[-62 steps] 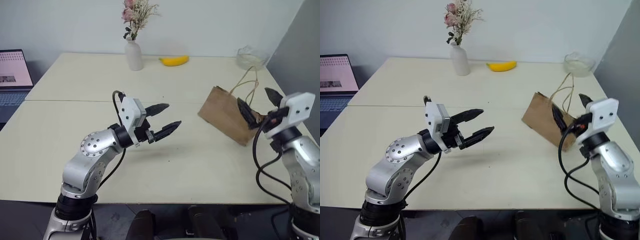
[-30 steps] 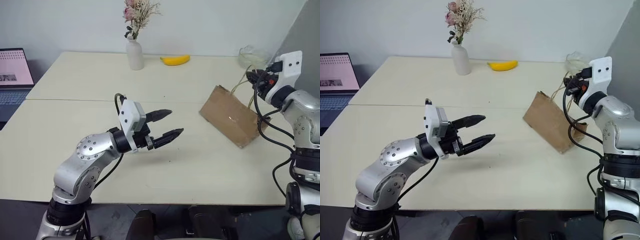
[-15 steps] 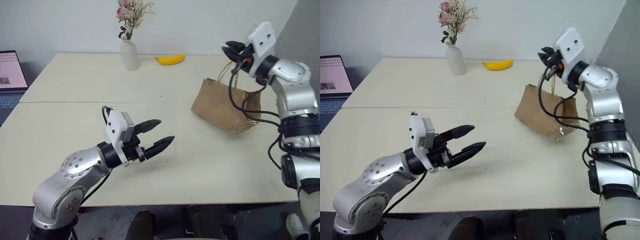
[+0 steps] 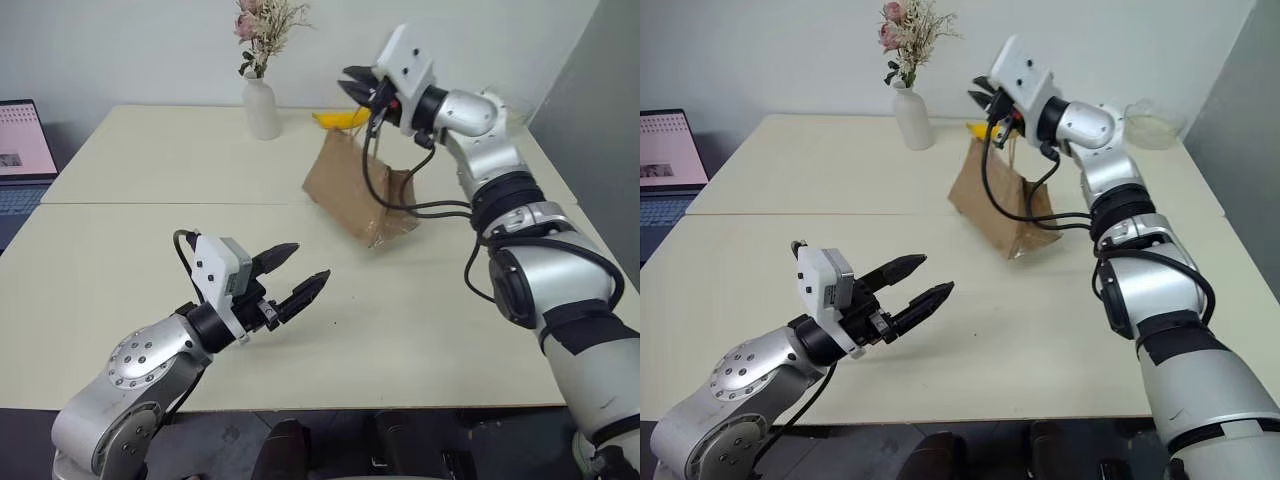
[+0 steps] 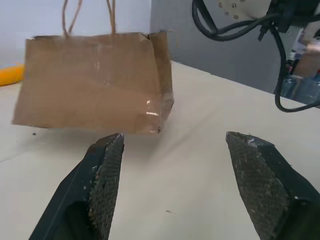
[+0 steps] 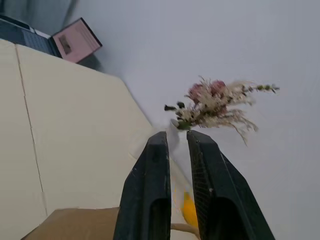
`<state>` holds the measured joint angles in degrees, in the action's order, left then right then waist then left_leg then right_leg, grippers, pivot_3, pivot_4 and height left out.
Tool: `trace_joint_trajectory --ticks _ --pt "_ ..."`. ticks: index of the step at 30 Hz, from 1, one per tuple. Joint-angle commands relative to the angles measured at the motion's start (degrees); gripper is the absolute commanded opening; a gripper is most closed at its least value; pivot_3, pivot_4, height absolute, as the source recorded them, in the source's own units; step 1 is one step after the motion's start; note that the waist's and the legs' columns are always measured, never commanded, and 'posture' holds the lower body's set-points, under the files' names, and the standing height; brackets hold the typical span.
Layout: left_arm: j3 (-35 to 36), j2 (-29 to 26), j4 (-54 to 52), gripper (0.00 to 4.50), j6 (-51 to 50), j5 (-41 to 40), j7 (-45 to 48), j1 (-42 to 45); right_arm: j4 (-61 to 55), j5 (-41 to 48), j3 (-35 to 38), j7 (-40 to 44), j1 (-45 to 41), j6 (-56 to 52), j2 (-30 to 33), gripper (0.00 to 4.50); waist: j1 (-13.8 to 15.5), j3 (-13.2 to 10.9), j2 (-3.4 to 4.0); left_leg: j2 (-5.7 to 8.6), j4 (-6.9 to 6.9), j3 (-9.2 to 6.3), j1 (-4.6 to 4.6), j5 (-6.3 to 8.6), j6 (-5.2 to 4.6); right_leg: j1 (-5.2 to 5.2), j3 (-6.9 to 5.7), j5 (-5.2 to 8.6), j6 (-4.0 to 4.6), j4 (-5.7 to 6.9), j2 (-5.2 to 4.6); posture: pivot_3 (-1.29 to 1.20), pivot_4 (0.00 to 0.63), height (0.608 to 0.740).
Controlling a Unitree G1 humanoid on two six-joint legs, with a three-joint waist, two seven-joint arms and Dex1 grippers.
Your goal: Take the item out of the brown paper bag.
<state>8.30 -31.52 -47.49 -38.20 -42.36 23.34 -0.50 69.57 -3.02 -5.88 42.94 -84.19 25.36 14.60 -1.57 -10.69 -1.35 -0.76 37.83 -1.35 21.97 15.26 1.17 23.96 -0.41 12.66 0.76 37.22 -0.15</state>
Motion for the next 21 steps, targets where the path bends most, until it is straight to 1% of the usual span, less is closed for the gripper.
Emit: trace_joint_trajectory --ticks 1,7,9,13,15,18,21 --pt "0.79 -0.41 -2.5 3.41 1.87 0.78 -0.05 -1.26 1.48 -1.71 -0.45 1.56 -1.54 3.5 -0.84 0.27 0.13 -0.01 0.02 0.0 0.0 0.0 0.01 0.0 0.0 0.0 0.0 0.0 0.0 0.0 -0.01 0.0 0.15 0.74" --pt "-1.88 -0.08 -2.88 3.41 2.76 2.38 0.07 -2.32 3.3 -6.79 -3.82 1.54 -0.05 3.74 -1.11 0.27 0.12 -0.01 0.02 0.03 0.01 0.01 0.03 0.0 0.0 0.02 0.01 -0.01 0.01 0.0 -0.04 0.0 0.15 0.74" --pt "-2.41 -0.02 -2.89 3.41 2.94 2.67 0.15 -2.37 3.2 -6.82 -3.71 2.54 -0.09 3.73 -0.87 0.99 0.09 -0.02 0.02 0.02 0.01 0.0 0.04 0.0 0.0 0.05 0.0 -0.01 0.01 0.02 -0.03 0.0 0.15 0.74" --pt "-3.15 -0.22 -2.33 3.41 3.02 2.58 0.99 -2.09 1.41 -5.53 -2.52 5.92 -0.37 2.71 0.56 1.81 0.08 -0.02 0.03 0.01 0.0 0.0 0.03 0.0 0.0 0.06 -0.01 0.0 0.02 0.06 -0.02 0.0 0.15 0.74" --pt "-3.14 -0.31 -2.45 3.41 3.02 2.42 1.29 -2.28 -0.27 -4.19 -1.71 8.14 -0.05 2.36 1.2 2.51 0.06 -0.02 0.03 0.01 0.0 0.0 0.03 0.0 0.0 0.06 0.0 0.0 0.02 0.05 -0.02 0.0 0.15 0.74" --pt "-2.6 -0.69 -1.95 3.41 2.92 1.77 2.36 -2.27 -11.21 2.07 0.66 17.48 3.54 -3.05 3.67 3.56 0.1 -0.02 0.03 0.0 0.0 -0.03 0.03 0.0 0.0 0.05 -0.03 0.0 0.01 0.04 -0.02 0.0 0.15 0.74" --pt "-2.36 -1.0 -1.36 3.41 2.9 1.6 3.09 -1.7 -24.6 6.73 2.18 20.67 8.49 -12.26 6.09 3.56 0.25 -0.02 0.03 0.01 0.01 -0.07 0.05 0.0 0.0 0.03 -0.06 0.0 0.0 0.02 -0.03 0.0 0.15 0.74"
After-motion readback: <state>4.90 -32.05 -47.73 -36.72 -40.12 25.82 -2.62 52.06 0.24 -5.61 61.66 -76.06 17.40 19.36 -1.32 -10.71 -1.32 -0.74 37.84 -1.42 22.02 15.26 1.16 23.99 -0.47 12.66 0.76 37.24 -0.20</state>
